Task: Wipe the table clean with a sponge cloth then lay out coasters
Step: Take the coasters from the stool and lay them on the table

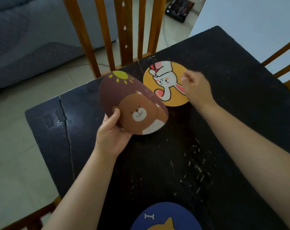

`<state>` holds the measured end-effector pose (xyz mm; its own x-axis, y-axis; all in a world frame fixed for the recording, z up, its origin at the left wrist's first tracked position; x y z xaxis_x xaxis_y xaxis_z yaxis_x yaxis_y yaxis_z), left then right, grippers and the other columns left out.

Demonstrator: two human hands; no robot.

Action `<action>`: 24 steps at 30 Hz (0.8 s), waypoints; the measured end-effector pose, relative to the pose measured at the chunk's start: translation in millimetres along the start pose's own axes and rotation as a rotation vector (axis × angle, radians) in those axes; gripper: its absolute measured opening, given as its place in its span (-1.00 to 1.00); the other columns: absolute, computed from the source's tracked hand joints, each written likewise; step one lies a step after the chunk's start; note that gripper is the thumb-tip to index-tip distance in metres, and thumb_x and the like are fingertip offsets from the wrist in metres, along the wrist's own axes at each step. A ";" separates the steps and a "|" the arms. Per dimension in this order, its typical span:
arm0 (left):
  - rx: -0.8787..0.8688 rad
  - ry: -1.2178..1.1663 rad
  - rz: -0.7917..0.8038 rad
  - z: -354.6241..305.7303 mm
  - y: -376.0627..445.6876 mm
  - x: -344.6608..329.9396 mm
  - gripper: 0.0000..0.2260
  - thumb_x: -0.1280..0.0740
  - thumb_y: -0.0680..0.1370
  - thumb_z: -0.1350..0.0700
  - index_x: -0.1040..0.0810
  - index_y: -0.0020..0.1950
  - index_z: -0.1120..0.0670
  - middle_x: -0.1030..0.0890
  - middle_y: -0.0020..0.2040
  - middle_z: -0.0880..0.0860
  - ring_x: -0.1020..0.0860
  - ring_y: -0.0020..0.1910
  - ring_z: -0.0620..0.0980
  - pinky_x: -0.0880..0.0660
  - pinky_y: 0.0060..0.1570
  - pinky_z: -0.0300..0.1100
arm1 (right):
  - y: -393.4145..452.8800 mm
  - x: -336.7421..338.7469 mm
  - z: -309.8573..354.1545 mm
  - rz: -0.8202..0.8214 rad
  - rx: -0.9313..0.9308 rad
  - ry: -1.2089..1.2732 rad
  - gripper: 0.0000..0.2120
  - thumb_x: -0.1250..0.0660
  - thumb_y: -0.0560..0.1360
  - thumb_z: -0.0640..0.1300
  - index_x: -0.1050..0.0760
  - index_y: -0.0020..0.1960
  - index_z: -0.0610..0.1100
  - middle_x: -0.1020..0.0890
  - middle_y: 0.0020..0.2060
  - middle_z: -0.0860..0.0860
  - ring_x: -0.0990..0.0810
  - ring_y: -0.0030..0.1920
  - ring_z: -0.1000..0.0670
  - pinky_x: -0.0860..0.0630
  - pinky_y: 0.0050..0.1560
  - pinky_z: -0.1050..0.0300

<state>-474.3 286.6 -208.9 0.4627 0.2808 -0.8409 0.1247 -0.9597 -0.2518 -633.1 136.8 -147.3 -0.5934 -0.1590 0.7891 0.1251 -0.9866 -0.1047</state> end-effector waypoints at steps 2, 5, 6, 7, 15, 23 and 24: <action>0.062 0.034 0.034 14.3 -0.7 -11.0 -0.28 -0.59 0.12 0.05 -0.44 0.25 -0.02 -0.65 0.07 0.04 -0.63 0.04 0.04 -0.59 -0.12 -0.02 | -33.7 -17.7 -4.8 0.298 -0.154 0.364 -0.74 -0.13 0.57 -0.03 -0.50 0.03 -0.17 -0.57 -0.06 -0.10 -0.52 0.03 -0.12 -0.50 -0.04 0.02; 0.134 0.120 0.083 35.0 -0.3 -34.4 -0.29 -0.60 0.09 0.03 -0.47 0.20 0.01 -0.67 0.01 0.04 -0.65 -0.03 0.03 -0.60 -0.16 -0.08 | -75.5 -10.8 -18.9 0.509 -0.242 0.599 -0.87 -0.17 0.54 -0.09 -0.50 -0.04 -0.03 -0.61 -0.15 0.03 -0.60 -0.10 0.02 -0.55 -0.12 0.12; 0.146 0.157 0.081 39.0 0.2 -40.9 -0.33 -0.59 0.10 0.03 -0.48 0.18 0.00 -0.68 -0.02 0.04 -0.66 -0.06 0.02 -0.61 -0.19 -0.09 | -79.9 1.0 -25.3 0.478 -0.229 0.634 -0.88 -0.19 0.53 -0.12 -0.49 -0.02 0.01 -0.62 -0.13 0.06 -0.61 -0.12 0.07 -0.57 -0.14 0.17; 0.156 0.202 0.071 45.2 1.9 -48.1 -0.41 -0.55 0.16 0.05 -0.49 0.16 -0.02 -0.69 -0.05 0.02 -0.66 -0.09 0.00 -0.61 -0.21 -0.12 | -82.0 18.8 -34.5 0.407 -0.210 0.634 -0.85 -0.21 0.52 -0.16 -0.47 0.04 0.02 -0.62 -0.11 0.08 -0.61 -0.12 0.11 -0.59 -0.18 0.24; 0.190 0.720 -0.056 112.2 15.7 -85.1 -0.75 -0.14 0.59 0.19 -0.44 0.17 -0.10 -0.61 -0.02 -0.09 -0.59 -0.06 -0.12 -0.55 -0.09 -0.13 | -98.4 98.0 -113.4 -0.008 -0.263 0.520 -0.50 -0.25 0.50 -0.28 -0.23 0.39 -0.11 -0.52 0.18 -0.04 -0.53 0.05 0.10 -0.53 0.04 0.18; 0.304 0.994 0.031 168.5 10.8 -108.1 -0.49 -0.12 0.61 0.15 -0.03 0.47 -0.19 -0.41 0.27 -0.07 -0.46 0.21 -0.04 -0.41 0.26 -0.02 | -117.3 103.9 -190.7 -0.079 -0.446 0.311 -0.59 -0.37 0.41 -0.27 -0.39 0.23 -0.13 -0.54 0.08 -0.08 -0.54 0.08 -0.04 -0.53 0.10 -0.03; 0.304 1.035 0.044 170.2 9.1 -109.9 -0.47 -0.11 0.61 0.15 0.04 0.47 -0.20 -0.38 0.25 -0.09 -0.44 0.19 -0.06 -0.41 0.24 -0.08 | -118.7 99.6 -197.5 -0.087 -0.508 0.382 -0.63 -0.36 0.41 -0.30 -0.41 0.18 -0.10 -0.53 0.06 -0.07 -0.53 0.07 -0.04 -0.54 0.06 0.00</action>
<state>-673.3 248.9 -200.4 0.9965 -0.0373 -0.0748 -0.0676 -0.8856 -0.4595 -864.1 230.9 -175.8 -0.8377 0.0127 0.5460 -0.2730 -0.8756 -0.3984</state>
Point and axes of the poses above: each hand's wrist, its own y-axis towards the middle knuckle, its own x-axis out of the back of the hand, z = x × y, the point moved 10 cm from there along y, towards the middle knuckle
